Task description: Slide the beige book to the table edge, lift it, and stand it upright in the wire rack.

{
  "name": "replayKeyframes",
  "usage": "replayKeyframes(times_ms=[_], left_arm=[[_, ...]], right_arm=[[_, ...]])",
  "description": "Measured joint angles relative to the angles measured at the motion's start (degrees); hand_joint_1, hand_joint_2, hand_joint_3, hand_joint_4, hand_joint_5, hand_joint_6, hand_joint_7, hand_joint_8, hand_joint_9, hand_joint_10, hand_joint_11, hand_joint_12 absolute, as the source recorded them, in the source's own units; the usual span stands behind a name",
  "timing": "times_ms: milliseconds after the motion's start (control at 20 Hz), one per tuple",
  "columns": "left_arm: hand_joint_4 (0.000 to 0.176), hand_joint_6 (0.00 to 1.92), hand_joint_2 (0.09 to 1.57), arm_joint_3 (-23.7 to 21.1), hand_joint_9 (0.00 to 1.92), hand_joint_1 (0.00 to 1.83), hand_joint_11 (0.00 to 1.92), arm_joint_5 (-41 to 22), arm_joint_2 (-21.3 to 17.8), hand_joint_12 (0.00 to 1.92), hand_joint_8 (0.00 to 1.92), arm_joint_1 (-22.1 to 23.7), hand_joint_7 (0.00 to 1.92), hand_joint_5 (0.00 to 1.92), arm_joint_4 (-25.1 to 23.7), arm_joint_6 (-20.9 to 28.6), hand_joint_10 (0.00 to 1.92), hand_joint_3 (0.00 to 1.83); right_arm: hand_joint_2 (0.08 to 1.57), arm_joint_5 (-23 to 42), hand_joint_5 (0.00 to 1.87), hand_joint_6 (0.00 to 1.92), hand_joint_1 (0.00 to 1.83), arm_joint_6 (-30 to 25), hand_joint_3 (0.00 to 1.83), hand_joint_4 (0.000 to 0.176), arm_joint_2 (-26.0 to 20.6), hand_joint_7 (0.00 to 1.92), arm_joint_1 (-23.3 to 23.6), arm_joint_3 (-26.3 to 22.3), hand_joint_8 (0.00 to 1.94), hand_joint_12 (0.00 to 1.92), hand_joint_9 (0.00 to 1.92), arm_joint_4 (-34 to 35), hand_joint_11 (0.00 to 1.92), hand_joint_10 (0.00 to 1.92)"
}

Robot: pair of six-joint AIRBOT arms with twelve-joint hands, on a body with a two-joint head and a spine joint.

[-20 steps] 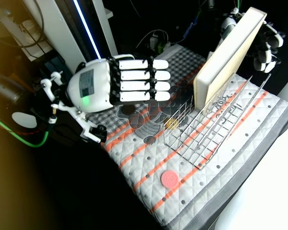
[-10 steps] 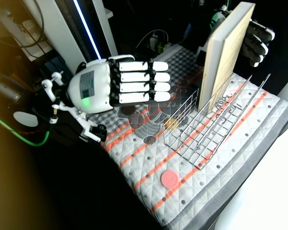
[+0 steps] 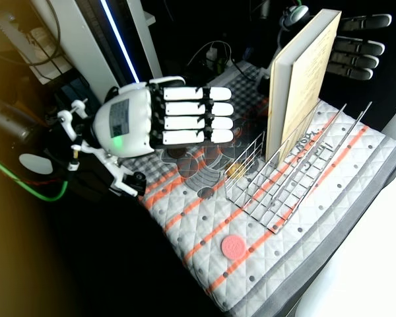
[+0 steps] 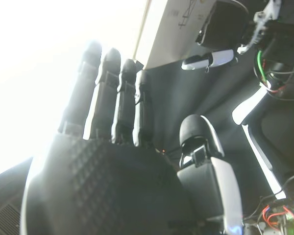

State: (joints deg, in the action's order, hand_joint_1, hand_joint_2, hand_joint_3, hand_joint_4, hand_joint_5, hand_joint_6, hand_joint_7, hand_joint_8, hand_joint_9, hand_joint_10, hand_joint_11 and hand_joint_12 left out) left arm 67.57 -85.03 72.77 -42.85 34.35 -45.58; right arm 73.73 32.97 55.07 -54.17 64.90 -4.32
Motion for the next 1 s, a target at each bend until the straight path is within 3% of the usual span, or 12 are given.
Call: replayKeyframes(times_ms=[400, 700, 1000], left_arm=[[0.176, 0.00, 1.02, 1.9, 0.00, 0.62, 0.00, 0.9, 3.1, 0.00, 0.00, 1.9, 0.00, 0.00, -1.1, 0.3, 0.00, 0.00], [0.176, 0.00, 0.98, 0.8, 0.00, 0.60, 0.00, 0.5, 0.8, 0.00, 0.00, 0.3, 0.00, 0.00, -0.1, 0.3, 0.00, 0.00], [0.176, 0.00, 1.06, -1.7, 0.00, 0.66, 0.00, -0.1, -2.3, 0.00, 0.00, -1.5, 0.00, 0.00, -0.3, -0.8, 0.00, 0.01]], right_arm=[[1.37, -0.1, 0.40, 0.00, 0.00, 0.2, 0.00, 0.000, 0.3, 0.43, 0.0, 0.2, 0.00, 0.00, 0.42, -0.1, 0.41, 0.00], [1.37, -0.2, 0.40, 0.00, 0.00, 0.2, 0.00, 0.000, 0.3, 0.45, 0.0, 0.2, 0.01, 0.01, 0.46, 0.1, 0.43, 0.01], [1.38, -0.3, 0.39, 0.00, 0.00, 0.2, 0.00, 0.000, 0.4, 0.43, 0.0, -0.2, 0.00, 0.01, 0.44, 0.2, 0.42, 0.01]])
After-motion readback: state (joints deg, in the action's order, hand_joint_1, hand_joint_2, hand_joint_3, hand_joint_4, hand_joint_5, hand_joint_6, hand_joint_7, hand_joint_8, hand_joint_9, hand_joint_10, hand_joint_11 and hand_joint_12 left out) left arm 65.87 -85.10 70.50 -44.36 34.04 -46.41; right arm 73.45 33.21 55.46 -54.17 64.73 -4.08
